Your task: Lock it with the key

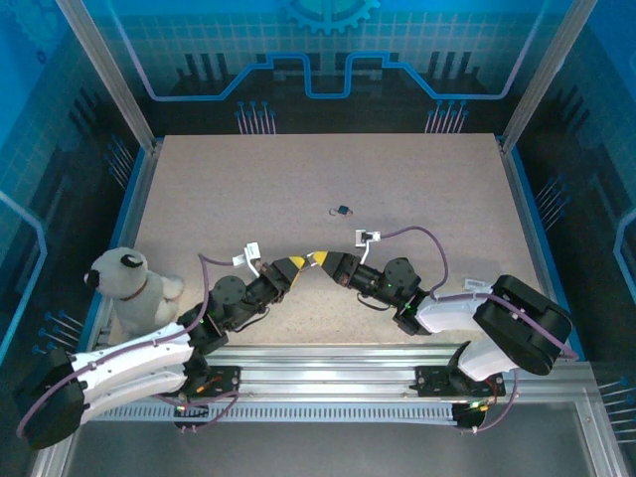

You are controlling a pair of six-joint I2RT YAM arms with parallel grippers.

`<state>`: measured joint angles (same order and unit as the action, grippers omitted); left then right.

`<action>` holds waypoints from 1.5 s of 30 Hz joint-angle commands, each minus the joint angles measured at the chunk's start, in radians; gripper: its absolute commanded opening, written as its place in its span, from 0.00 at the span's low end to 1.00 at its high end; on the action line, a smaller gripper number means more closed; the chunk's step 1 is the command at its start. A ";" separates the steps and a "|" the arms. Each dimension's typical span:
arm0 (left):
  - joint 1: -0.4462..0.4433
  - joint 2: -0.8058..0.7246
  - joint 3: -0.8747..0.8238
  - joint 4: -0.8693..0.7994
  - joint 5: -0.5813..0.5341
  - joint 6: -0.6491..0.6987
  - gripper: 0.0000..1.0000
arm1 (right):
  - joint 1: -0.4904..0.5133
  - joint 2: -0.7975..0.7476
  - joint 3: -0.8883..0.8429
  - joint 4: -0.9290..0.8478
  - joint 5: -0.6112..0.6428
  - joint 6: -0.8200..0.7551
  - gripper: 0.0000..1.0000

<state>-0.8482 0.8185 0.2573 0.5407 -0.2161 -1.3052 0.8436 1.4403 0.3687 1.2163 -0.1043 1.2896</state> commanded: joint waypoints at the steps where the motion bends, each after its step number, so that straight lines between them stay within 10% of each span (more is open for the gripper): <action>1: 0.015 -0.029 0.042 -0.036 -0.010 0.090 0.00 | 0.020 -0.032 -0.006 -0.016 -0.005 -0.048 0.09; 17: 0.216 -0.025 0.114 -0.111 0.347 0.265 0.00 | -0.022 -0.291 -0.035 -0.274 0.010 -0.223 0.37; 24: 0.278 0.040 0.174 -0.093 0.571 0.381 0.00 | -0.186 -0.472 0.002 -0.502 -0.181 -0.336 0.54; 36: 0.286 0.102 0.254 -0.131 0.709 0.535 0.00 | -0.394 -0.363 0.119 -0.485 -0.709 -0.326 0.57; 45: 0.291 0.164 0.265 -0.107 0.716 0.538 0.00 | -0.390 -0.231 0.107 -0.327 -0.794 -0.265 0.46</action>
<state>-0.5682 0.9707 0.4873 0.3969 0.4702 -0.8009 0.4576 1.2041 0.4667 0.7940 -0.8368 1.0054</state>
